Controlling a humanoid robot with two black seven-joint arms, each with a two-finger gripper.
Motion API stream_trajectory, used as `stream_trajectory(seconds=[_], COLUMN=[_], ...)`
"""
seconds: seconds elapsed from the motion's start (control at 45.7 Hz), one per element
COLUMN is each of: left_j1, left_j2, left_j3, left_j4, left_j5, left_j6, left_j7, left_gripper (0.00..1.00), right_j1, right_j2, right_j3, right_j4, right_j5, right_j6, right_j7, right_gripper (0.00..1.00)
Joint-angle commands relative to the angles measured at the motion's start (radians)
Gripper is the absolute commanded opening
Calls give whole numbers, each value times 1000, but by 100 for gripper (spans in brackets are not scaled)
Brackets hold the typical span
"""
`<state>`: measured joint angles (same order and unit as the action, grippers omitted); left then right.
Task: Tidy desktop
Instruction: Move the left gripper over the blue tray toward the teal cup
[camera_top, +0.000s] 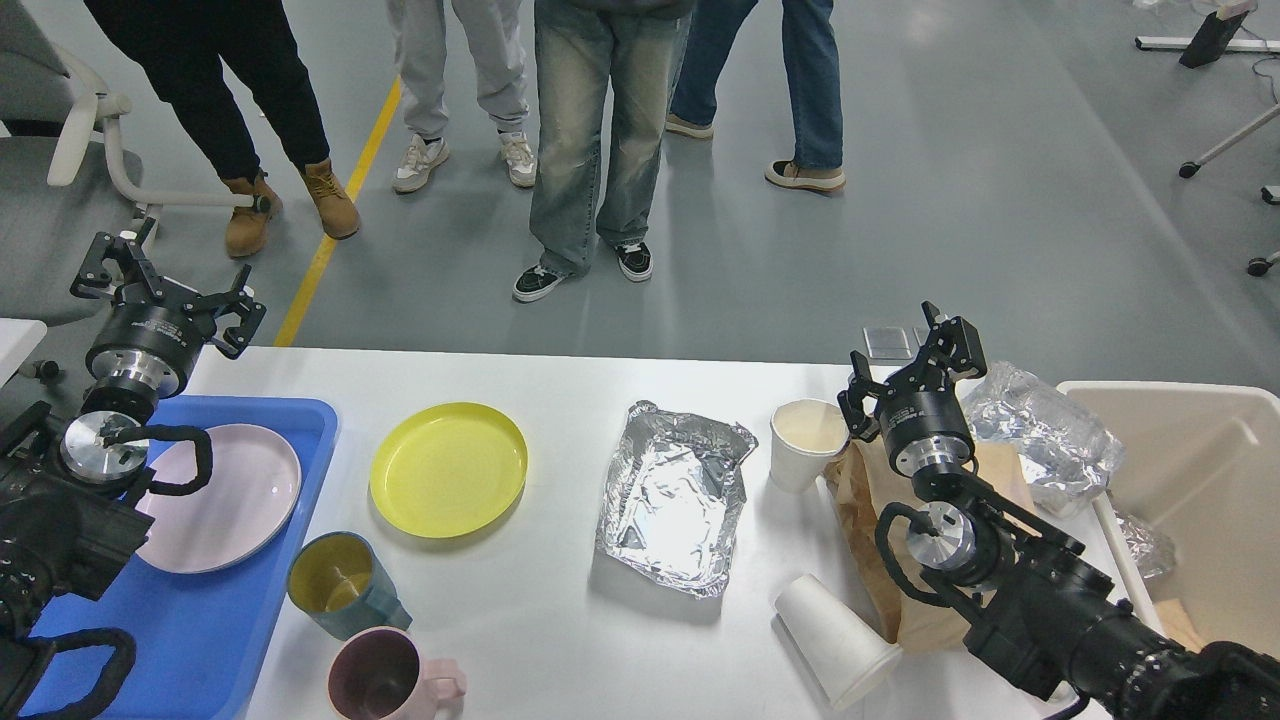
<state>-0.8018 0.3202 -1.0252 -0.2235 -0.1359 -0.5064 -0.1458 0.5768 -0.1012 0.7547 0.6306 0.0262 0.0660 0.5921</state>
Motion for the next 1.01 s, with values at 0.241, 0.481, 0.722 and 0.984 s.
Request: stream_trajectory(seconds=[0.241,0.481,0.722,0.984], left_j1=[7,-157,-290,-447], left_j2=[138,249,264,266], left_j3=[411,1117,1692,1991], left_j4=[-120,-134,-182,-205], left_j5=[2,12,15,18], left_j6=[-7,-14,-153,-385], left_j7=[12,15,15,14], left_gripper=[96,96,96,96], right_j1=[0,0,0,0], right_j2=[0,0,0,0], right_j3=[0,0,0,0], right_j4=[0,0,1,0], right_j5=[0,1,0,0], right_j6=[0,0,0,0], right_j7=[0,0,0,0], right_gripper=[100,100,100,100])
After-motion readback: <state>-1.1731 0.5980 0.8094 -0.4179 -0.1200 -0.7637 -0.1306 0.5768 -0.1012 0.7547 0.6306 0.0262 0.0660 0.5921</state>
